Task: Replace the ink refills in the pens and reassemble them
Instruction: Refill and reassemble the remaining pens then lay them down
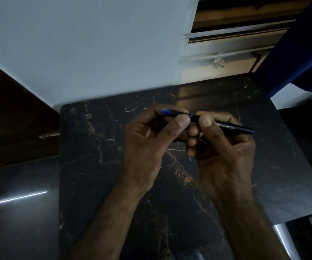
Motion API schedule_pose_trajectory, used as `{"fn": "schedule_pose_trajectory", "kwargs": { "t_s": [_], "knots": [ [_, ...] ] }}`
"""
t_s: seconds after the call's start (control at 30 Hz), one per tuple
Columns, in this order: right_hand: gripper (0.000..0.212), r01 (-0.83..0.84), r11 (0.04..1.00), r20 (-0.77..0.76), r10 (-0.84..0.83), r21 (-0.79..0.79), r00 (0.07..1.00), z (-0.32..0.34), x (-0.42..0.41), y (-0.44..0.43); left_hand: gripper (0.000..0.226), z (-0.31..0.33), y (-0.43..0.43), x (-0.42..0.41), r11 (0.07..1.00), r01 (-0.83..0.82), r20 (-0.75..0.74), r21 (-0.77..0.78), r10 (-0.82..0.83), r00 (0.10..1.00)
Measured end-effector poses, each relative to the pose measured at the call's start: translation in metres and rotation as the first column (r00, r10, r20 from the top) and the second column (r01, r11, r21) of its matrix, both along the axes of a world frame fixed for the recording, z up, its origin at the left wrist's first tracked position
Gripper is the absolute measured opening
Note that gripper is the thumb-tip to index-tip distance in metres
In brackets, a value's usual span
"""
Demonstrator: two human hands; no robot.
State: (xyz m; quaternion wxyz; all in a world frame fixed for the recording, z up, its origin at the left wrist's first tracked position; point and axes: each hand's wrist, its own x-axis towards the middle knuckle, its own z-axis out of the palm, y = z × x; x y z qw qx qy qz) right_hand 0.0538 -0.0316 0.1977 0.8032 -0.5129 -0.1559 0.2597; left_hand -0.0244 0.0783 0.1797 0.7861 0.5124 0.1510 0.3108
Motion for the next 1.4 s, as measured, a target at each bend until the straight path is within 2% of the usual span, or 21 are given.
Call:
{"fn": "schedule_pose_trajectory", "kwargs": {
  "t_s": [0.07, 0.17, 0.27, 0.37, 0.47, 0.57, 0.63, 0.73, 0.8, 0.97, 1.0, 1.13, 1.27, 1.33, 1.4],
  "knots": [
    [0.010, 0.048, 0.998, 0.025, -0.049, 0.039, 0.998, 0.000, 0.000, 0.002, 0.013, -0.001, 0.001, -0.001, 0.998, -0.014, -0.003, 0.064, 0.014, 1.000],
    [0.032, 0.137, 0.989, 0.012, -0.136, -0.059, 0.991, -0.004, -0.001, 0.006, 0.015, -0.002, -0.001, -0.003, 0.989, -0.011, -0.012, 0.147, 0.013, 1.000],
    [0.042, 0.110, 0.987, -0.004, -0.112, -0.116, 0.994, -0.006, -0.003, 0.007, 0.014, -0.004, -0.003, -0.004, 0.987, -0.025, -0.021, 0.159, 0.029, 0.999],
    [0.036, 0.027, 0.997, 0.028, -0.025, -0.078, 0.999, -0.007, -0.001, 0.008, 0.018, -0.009, -0.004, -0.006, 0.992, -0.059, -0.012, 0.111, 0.061, 0.998],
    [0.030, -0.045, 0.998, -0.013, 0.046, 0.034, 0.999, -0.008, 0.000, 0.005, 0.017, -0.011, -0.003, -0.007, 0.989, -0.143, -0.033, 0.034, 0.144, 0.989],
    [0.013, -0.040, 0.995, -0.011, 0.041, 0.090, 0.999, -0.012, 0.000, 0.002, 0.016, -0.012, -0.001, -0.006, 0.986, -0.161, -0.055, 0.033, 0.163, 0.985],
    [0.004, -0.002, 0.997, -0.001, 0.002, 0.072, 1.000, -0.014, 0.000, 0.004, 0.015, -0.013, 0.001, -0.006, 0.988, -0.152, -0.063, 0.036, 0.154, 0.986],
    [0.028, 0.087, 0.996, 0.004, -0.087, 0.002, 0.996, -0.021, 0.002, 0.009, 0.013, -0.014, 0.000, -0.007, 0.989, -0.130, -0.067, 0.069, 0.135, 0.989],
    [0.038, 0.086, 0.996, -0.012, -0.086, 0.006, 0.996, -0.026, 0.002, 0.009, 0.012, -0.015, -0.002, -0.007, 0.986, -0.135, -0.068, 0.095, 0.142, 0.988],
    [0.010, -0.016, 0.996, -0.041, 0.020, 0.088, 0.999, -0.030, 0.004, 0.004, 0.013, -0.020, -0.002, -0.007, 0.981, -0.180, -0.094, 0.074, 0.187, 0.978],
    [0.010, 0.001, 0.998, -0.050, 0.002, 0.067, 0.999, -0.031, 0.004, 0.004, 0.012, -0.021, -0.002, -0.007, 0.981, -0.176, -0.101, 0.082, 0.184, 0.978],
    [0.039, 0.092, 0.996, -0.135, -0.090, 0.012, 0.987, -0.035, 0.005, 0.007, 0.011, -0.021, -0.005, -0.006, 0.984, -0.142, -0.102, 0.106, 0.153, 0.983],
    [0.022, -0.050, 0.995, -0.117, 0.060, 0.088, 0.991, -0.034, 0.006, -0.001, 0.011, -0.023, -0.006, -0.005, 0.981, -0.173, -0.124, 0.092, 0.183, 0.975],
    [0.010, -0.025, 0.997, -0.125, 0.034, 0.068, 0.992, -0.035, 0.008, -0.002, 0.011, -0.025, -0.006, -0.005, 0.981, -0.170, -0.135, 0.096, 0.182, 0.974],
    [0.021, 0.054, 0.999, -0.158, -0.053, 0.004, 0.986, -0.037, 0.008, 0.000, 0.010, -0.026, -0.007, -0.005, 0.981, -0.154, -0.146, 0.118, 0.171, 0.974]
  ]
}}
